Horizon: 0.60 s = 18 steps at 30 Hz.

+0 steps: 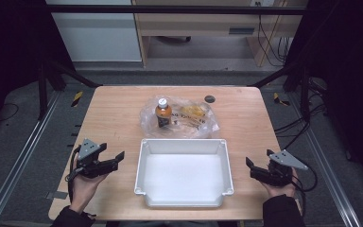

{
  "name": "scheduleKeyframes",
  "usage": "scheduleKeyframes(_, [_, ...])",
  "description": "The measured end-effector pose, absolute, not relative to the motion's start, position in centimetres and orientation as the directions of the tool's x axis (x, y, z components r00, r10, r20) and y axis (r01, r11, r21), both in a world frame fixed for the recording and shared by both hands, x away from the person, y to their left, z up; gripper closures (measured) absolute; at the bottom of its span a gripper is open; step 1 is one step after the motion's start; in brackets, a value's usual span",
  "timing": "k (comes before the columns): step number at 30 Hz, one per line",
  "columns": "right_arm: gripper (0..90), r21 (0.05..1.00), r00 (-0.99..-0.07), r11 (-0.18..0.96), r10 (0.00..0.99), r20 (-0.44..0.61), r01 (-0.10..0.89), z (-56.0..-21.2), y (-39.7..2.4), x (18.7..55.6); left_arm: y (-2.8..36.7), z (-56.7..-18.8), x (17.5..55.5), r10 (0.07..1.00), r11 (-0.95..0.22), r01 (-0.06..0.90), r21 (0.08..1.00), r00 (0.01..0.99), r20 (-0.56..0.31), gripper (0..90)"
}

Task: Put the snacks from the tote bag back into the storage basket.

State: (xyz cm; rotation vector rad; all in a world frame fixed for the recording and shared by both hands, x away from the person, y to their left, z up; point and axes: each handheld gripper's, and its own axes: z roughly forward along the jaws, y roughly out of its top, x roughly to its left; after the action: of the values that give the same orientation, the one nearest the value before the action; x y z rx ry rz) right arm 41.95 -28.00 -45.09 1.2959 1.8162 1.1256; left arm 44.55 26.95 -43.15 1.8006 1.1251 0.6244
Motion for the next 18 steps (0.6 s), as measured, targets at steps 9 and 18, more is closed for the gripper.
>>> scheduleKeyframes(9, [15.0,0.899,-0.310,0.151,0.951,-0.018,0.412,-45.18,-28.10,41.91,26.70,-42.82,44.54,0.884,-0.170,0.433,0.885,0.465,-0.057,21.4])
scheduleKeyframes(18, [14.8,0.895,-0.312,0.159,0.950,-0.022,0.418,-45.28,-28.09,41.96,26.20,-42.33,44.67,0.884,-0.168,0.421,0.892,0.464,-0.052,21.9])
